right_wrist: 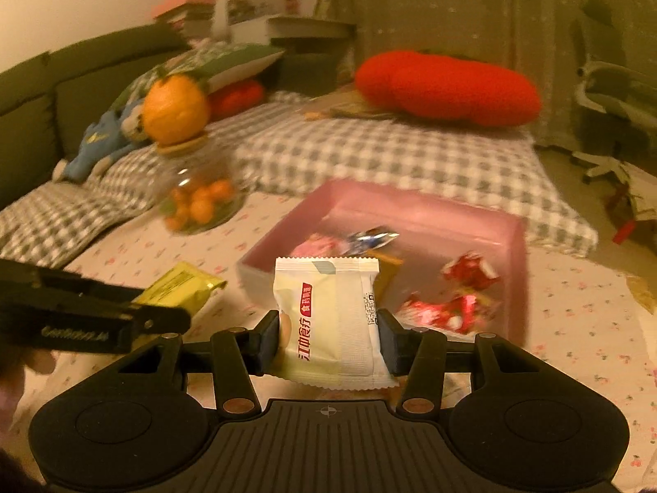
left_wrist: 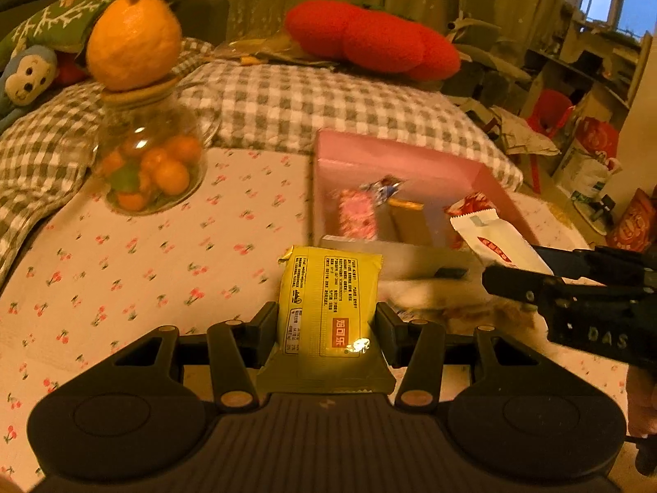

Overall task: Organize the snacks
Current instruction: 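Carry the yellow and white packets into the pink box and open both tools, then withdraw both tools from the box toward the remaining snacks, then grasp the red-and-white biscuit packet with the left tool, then grasp the orange packet with the right tool while the left tool holds the biscuit packet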

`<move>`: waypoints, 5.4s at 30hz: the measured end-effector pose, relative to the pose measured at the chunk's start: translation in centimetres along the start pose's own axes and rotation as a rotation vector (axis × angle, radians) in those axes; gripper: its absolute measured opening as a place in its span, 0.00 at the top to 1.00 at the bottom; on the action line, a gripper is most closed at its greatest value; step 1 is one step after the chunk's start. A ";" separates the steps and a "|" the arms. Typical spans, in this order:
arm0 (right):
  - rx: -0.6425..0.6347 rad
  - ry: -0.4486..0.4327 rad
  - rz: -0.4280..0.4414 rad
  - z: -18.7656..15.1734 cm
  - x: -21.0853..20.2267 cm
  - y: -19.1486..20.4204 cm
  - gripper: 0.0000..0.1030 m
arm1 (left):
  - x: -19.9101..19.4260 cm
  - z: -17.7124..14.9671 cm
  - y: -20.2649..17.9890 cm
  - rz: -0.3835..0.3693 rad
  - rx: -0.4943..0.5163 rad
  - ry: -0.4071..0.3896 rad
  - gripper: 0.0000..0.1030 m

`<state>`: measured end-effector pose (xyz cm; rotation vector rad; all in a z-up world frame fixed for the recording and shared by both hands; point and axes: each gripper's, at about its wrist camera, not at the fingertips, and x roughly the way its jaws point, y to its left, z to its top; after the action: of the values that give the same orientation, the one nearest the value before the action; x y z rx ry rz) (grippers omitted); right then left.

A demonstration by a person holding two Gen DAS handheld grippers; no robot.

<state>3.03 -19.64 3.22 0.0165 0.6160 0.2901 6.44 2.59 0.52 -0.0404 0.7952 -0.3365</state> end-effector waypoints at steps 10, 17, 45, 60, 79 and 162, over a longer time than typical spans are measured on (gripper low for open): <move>0.120 0.005 -0.049 1.1 1.2 -4.1 0.53 | 1.1 1.6 -2.7 0.000 0.021 -0.019 0.55; 0.195 0.026 -0.040 1.7 2.8 -6.1 0.53 | 3.4 3.9 -3.1 0.007 0.029 0.002 0.55; 0.314 0.053 0.023 2.2 8.5 -10.1 0.50 | 14.1 9.4 -7.4 0.106 0.098 0.057 0.54; 0.326 0.054 -0.005 2.9 6.4 -10.5 0.22 | 12.0 10.4 -7.1 0.121 0.112 0.047 0.17; 0.257 0.079 -0.132 2.7 -1.0 -9.1 0.08 | 5.5 6.1 -5.3 0.076 0.150 0.056 0.01; 0.570 0.251 -0.265 -2.4 4.5 -7.9 0.37 | 2.7 -5.9 -6.3 -0.116 0.143 0.068 0.54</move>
<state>7.24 -26.19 -2.09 0.4488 0.9248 -0.1508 2.25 -3.65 -4.47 0.0595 0.8361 -0.5055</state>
